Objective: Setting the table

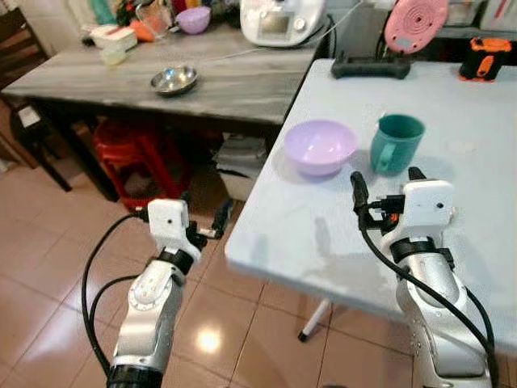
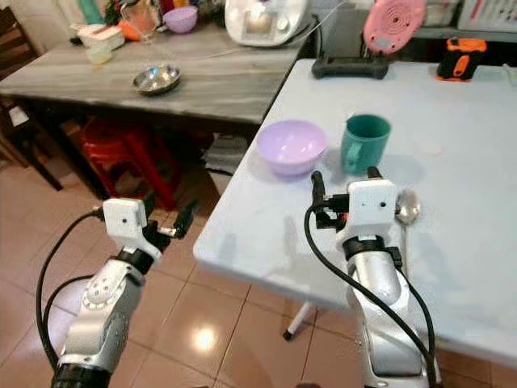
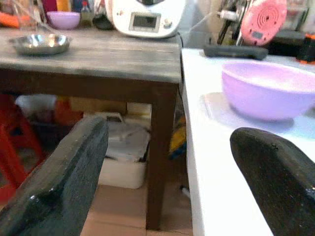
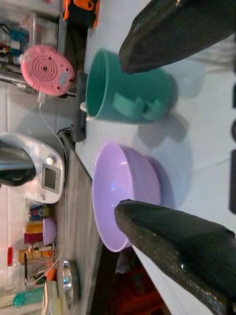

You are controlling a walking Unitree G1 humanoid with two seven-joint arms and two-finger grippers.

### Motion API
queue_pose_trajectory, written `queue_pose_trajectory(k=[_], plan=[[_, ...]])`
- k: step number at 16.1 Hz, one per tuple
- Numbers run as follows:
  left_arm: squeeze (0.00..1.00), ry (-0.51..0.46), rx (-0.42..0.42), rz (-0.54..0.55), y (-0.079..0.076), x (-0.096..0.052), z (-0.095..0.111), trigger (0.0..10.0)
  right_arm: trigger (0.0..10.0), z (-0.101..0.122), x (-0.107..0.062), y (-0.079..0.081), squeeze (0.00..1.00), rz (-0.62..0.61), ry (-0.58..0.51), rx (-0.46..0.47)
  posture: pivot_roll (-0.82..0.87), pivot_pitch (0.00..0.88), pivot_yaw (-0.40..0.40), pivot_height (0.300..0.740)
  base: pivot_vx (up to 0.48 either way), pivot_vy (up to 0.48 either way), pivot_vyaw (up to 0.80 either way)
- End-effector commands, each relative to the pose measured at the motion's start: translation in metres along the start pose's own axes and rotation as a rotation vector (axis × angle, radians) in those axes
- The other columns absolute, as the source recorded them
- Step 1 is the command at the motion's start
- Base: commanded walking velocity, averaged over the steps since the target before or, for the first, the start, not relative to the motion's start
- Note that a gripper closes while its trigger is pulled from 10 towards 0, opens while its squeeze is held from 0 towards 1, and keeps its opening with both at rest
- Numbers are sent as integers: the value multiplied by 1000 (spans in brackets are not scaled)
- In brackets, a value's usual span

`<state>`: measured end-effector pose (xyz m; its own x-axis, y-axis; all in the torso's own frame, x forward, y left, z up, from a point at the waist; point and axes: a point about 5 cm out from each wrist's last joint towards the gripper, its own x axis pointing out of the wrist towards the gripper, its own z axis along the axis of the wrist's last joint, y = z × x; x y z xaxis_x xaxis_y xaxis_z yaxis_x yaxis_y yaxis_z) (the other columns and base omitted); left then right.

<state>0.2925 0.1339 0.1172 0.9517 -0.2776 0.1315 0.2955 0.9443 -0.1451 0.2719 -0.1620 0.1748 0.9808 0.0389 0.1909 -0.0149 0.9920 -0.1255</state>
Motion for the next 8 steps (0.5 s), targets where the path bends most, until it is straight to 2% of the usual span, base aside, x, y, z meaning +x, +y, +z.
queue_pose_trajectory(k=[1, 6, 8], plan=[[0, 11, 18, 27, 11, -5, 0, 10000, 10000, 4, 0, 12, 0, 45, -22, 6, -101, 131, 108, 740, 311, 0, 0], [0, 17, 16, 21, 10, -5, 0, 10000, 10000, 3, 2, 11, 0, 52, -16, -42, -101, 131, 108, 740, 307, 0, 0], [0, 21, -20, 7, 8, -5, -2, 10000, 10000, 2, 3, 10, 0, 71, -6, -85, -101, 133, 108, 740, 122, 0, 0]])
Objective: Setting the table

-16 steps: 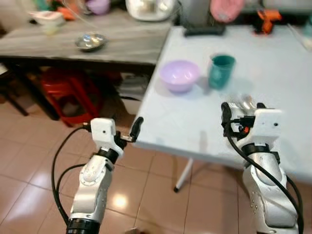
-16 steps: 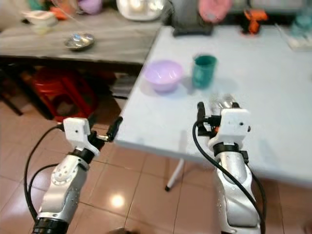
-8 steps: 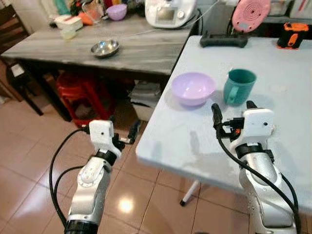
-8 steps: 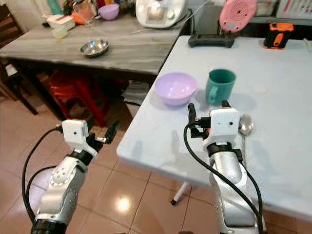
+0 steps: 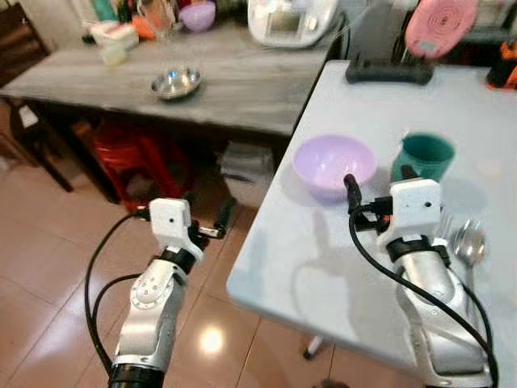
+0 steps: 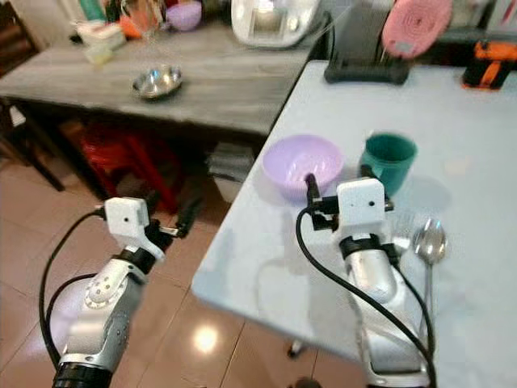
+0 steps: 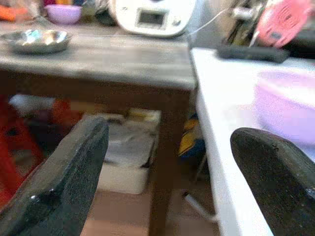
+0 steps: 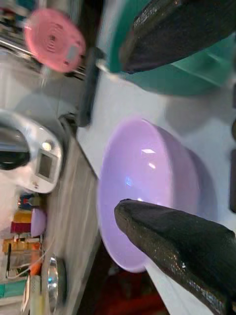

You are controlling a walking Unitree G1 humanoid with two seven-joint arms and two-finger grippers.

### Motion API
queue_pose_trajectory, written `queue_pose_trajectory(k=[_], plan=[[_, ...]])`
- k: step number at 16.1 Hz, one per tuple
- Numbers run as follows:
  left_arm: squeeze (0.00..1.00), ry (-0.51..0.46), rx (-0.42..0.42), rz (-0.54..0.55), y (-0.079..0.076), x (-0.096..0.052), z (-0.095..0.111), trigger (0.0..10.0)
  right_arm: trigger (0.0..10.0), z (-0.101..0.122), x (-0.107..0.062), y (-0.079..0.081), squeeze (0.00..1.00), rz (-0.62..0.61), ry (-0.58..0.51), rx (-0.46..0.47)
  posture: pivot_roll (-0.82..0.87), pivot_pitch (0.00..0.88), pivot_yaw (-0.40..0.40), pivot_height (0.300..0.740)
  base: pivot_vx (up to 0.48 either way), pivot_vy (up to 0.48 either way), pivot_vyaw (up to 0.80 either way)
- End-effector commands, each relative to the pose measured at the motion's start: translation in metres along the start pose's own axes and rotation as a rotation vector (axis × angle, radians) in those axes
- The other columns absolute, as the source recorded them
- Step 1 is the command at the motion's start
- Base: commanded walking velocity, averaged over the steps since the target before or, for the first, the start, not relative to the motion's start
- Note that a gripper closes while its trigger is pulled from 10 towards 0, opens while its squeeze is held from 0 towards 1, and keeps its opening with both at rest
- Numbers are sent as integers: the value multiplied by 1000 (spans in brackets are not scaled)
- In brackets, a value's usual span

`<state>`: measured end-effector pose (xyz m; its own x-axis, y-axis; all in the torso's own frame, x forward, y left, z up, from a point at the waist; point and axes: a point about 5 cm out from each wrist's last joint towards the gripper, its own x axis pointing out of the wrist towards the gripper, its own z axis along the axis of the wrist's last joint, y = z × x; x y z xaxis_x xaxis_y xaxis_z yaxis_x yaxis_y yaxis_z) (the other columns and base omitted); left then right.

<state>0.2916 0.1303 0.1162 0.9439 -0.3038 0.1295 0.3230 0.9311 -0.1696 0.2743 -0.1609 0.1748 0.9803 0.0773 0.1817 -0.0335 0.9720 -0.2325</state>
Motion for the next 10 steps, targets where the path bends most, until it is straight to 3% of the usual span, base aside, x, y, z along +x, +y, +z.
queue_pose_trajectory(k=[1, 3, 10], plan=[[0, 17, 4, 10, 9, -6, -1, 10000, 10000, 2, 2, 10, 0, 51, 3, -8, -103, 134, 105, 740, 0, 0, 0], [0, 36, -28, -117, -1, -9, -3, 10000, 10000, 3, 6, 9, 0, 122, 10, -98, -107, 134, 101, 740, 0, 0, 0], [0, 79, -128, -371, -16, -17, -3, 10000, 10000, -4, 11, 9, 0, 379, 68, -260, -119, 137, 86, 740, 0, 0, 0]])
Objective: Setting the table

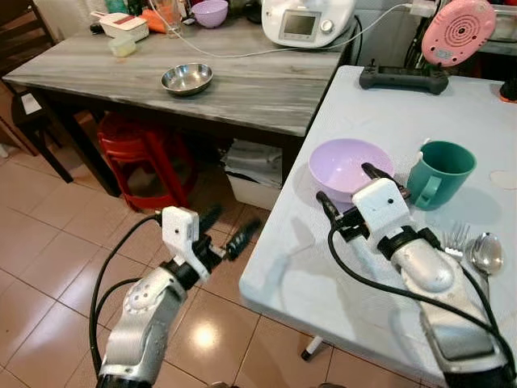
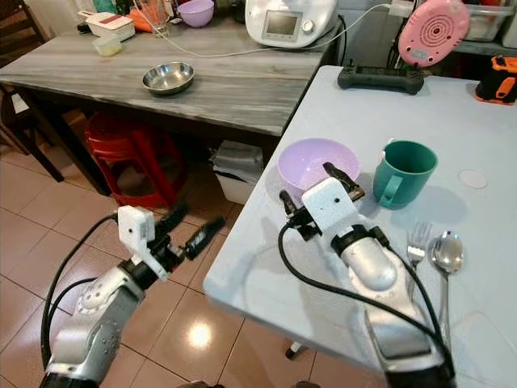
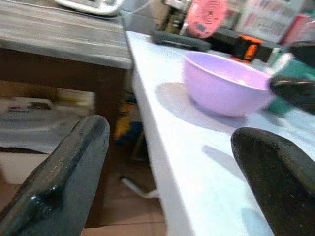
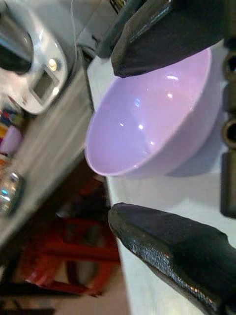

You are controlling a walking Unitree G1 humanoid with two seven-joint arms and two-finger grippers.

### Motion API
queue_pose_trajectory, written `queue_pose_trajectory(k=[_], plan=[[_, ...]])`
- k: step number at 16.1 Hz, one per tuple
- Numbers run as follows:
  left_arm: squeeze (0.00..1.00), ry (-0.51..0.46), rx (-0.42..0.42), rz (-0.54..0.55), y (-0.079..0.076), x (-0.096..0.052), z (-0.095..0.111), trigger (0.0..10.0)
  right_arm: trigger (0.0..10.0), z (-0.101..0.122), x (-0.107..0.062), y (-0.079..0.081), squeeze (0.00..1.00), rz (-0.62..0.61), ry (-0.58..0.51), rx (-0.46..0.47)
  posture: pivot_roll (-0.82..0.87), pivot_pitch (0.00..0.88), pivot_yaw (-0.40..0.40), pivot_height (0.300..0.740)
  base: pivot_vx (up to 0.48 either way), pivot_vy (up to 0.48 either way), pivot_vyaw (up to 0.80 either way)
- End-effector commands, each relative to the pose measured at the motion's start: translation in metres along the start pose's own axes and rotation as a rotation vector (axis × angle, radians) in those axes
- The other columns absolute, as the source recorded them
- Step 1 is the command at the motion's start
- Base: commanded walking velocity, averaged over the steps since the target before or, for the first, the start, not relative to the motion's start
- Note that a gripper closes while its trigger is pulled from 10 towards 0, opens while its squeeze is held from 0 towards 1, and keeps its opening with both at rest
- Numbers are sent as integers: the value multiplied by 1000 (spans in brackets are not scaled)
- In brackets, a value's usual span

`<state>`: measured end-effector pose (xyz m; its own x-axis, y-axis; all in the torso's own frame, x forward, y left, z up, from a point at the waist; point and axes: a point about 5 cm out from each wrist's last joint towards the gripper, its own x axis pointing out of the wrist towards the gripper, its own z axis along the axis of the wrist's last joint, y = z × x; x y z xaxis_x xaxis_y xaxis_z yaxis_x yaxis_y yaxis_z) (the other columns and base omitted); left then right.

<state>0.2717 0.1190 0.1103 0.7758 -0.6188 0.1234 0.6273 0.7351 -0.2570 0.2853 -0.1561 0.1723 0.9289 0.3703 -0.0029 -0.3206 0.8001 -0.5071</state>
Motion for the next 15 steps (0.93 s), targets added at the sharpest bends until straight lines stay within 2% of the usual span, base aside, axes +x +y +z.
queue_pose_trajectory(k=[1, 3, 6, 10, 12, 13, 14, 15], plan=[[0, 4, 16, -28, -1, -1, 3, 10000, 10000, -1, 3, 1, 0, 42, 11, -16, -119, 137, 85, 740, 0, 0, 0], [0, 13, 23, -39, -3, -1, 2, 10000, 10000, -6, 9, -5, 0, 86, 42, -83, -118, 137, 83, 740, 0, 0, 0], [0, 20, 9, -51, -6, -2, 0, 10000, 10000, -10, 17, -13, 0, 134, 65, -130, -115, 137, 80, 740, 0, 0, 0], [0, 37, -20, -92, -9, -3, -1, 10000, 10000, -14, 30, -14, 0, 226, 82, -184, -111, 139, 79, 740, 0, 0, 0], [0, 37, -30, -126, -15, -4, -2, 10000, 10000, -16, 44, -14, 0, 276, 87, -251, -111, 139, 79, 740, 0, 0, 0], [0, 36, -37, -135, -16, -4, -2, 10000, 10000, -16, 45, -14, 0, 280, 90, -266, -106, 145, 78, 740, 0, 0, 0], [0, 30, -50, -165, -20, -4, 0, 10000, 8392, -18, 47, -15, 0, 293, 103, -305, -106, 145, 78, 740, 0, 0, 0], [0, 30, -48, -171, -21, -4, 0, 10000, 1059, -19, 47, -15, 0, 294, 109, -311, -106, 145, 78, 740, 0, 0, 0]])
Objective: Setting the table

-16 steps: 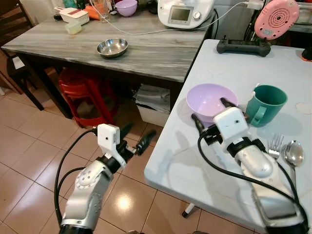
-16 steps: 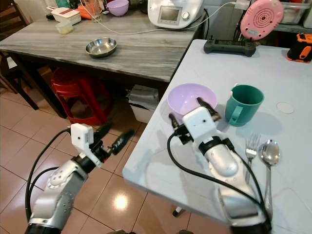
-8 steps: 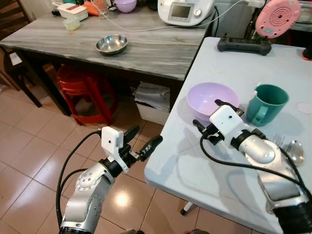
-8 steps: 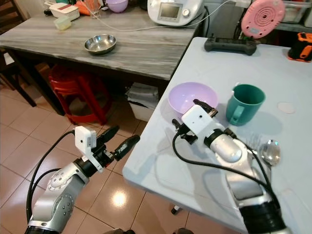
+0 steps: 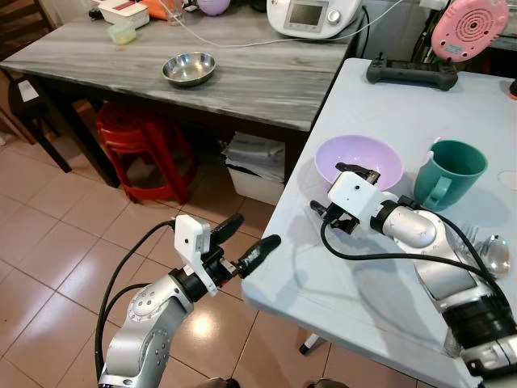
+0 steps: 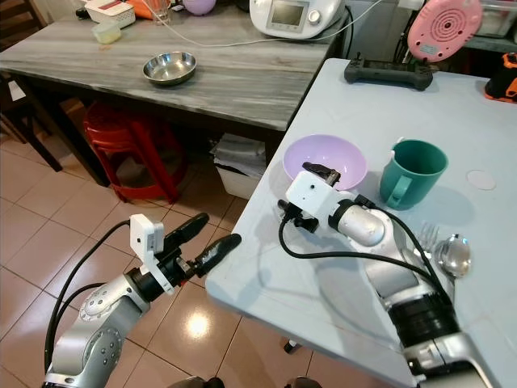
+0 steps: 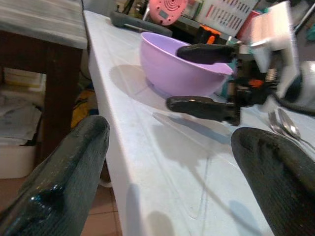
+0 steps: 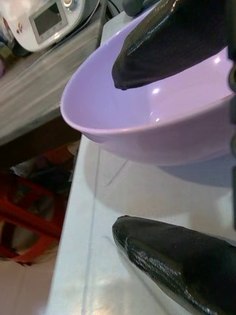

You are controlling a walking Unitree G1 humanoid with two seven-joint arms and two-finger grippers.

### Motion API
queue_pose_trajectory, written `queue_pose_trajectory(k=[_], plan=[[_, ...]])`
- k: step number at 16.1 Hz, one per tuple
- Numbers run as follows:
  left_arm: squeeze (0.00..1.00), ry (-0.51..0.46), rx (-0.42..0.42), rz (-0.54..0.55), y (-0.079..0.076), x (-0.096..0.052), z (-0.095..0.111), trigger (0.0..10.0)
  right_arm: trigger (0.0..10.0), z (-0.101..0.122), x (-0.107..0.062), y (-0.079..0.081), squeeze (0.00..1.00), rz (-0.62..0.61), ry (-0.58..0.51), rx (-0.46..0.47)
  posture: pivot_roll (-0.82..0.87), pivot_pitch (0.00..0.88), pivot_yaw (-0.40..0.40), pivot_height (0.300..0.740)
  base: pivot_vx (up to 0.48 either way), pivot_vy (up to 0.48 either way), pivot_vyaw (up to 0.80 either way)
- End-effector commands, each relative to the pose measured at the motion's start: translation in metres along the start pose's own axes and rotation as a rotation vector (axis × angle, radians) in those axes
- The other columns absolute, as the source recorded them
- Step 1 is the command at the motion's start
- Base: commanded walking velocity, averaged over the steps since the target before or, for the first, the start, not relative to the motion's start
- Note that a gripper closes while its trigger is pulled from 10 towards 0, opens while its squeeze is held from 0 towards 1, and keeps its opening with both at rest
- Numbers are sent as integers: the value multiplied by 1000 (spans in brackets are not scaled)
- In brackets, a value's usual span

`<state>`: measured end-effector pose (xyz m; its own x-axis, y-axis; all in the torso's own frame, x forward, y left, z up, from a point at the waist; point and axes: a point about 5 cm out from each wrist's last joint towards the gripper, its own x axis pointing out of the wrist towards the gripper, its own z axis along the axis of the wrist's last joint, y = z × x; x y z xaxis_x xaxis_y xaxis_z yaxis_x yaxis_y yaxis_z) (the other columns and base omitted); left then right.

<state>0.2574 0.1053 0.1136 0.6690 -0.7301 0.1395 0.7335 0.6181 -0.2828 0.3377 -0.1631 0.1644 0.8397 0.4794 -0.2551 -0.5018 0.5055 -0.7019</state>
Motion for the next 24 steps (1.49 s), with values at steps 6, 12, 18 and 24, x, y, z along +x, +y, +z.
queue_pose_trajectory(k=[6, 12, 18, 24], plan=[[0, 16, 9, -46, -4, -1, 1, 10000, 0, -14, -8, -1, 0, 42, 60, -76, -117, 148, 85, 740, 0, 0, 0], [0, 24, 8, -47, -4, -1, 0, 10000, 0, -16, -8, 1, 0, 45, 49, -113, -116, 146, 87, 740, 0, 0, 0], [0, 37, 11, -36, -3, -1, -2, 10000, 0, -9, -9, -1, 0, 14, -13, -140, -116, 146, 89, 740, 0, 0, 0], [0, 39, 10, -38, -3, 0, -1, 10000, 0, -11, -11, 1, 0, 6, -20, -131, -117, 147, 93, 740, 0, 0, 0]])
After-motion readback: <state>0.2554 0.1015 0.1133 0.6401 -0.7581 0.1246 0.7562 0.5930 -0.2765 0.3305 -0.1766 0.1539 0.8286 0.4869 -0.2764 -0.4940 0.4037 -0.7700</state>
